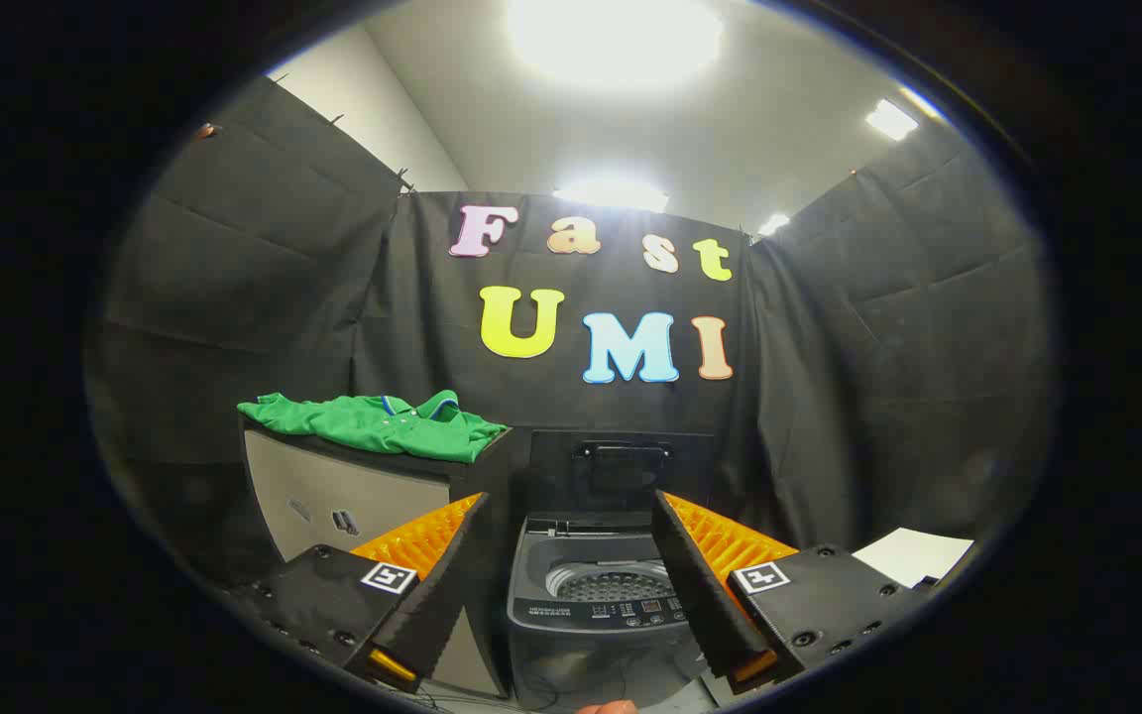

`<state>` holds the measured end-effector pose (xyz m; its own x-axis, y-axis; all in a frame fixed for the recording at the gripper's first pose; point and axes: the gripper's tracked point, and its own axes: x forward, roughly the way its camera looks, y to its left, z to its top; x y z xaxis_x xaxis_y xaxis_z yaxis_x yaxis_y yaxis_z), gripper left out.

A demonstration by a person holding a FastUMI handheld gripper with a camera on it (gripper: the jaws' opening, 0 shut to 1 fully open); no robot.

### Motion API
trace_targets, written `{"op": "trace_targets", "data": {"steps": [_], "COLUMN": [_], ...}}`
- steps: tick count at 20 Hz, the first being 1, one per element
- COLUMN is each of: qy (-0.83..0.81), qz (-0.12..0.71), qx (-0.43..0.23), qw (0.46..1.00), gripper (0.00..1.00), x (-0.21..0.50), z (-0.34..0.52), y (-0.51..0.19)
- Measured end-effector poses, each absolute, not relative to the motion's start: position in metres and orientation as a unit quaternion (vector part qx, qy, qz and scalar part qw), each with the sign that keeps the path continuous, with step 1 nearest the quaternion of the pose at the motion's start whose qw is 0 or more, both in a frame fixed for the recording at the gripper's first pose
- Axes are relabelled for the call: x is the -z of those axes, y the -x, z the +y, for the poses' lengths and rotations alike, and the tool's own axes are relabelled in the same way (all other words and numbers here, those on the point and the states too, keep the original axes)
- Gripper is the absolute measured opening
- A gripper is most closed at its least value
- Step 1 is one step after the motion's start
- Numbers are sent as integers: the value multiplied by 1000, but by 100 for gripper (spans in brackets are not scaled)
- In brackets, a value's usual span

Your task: Put the clothes into the washing machine and then close the washing machine lid.

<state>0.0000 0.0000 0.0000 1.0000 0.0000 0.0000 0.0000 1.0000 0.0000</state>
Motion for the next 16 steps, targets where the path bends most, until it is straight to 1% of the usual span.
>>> {"op": "trace_targets", "data": {"steps": [16], "qy": [11], "qz": [-9], "qx": [-4], "qw": [1000], "gripper": [100], "x": [-9], "z": [5], "y": [5]}}
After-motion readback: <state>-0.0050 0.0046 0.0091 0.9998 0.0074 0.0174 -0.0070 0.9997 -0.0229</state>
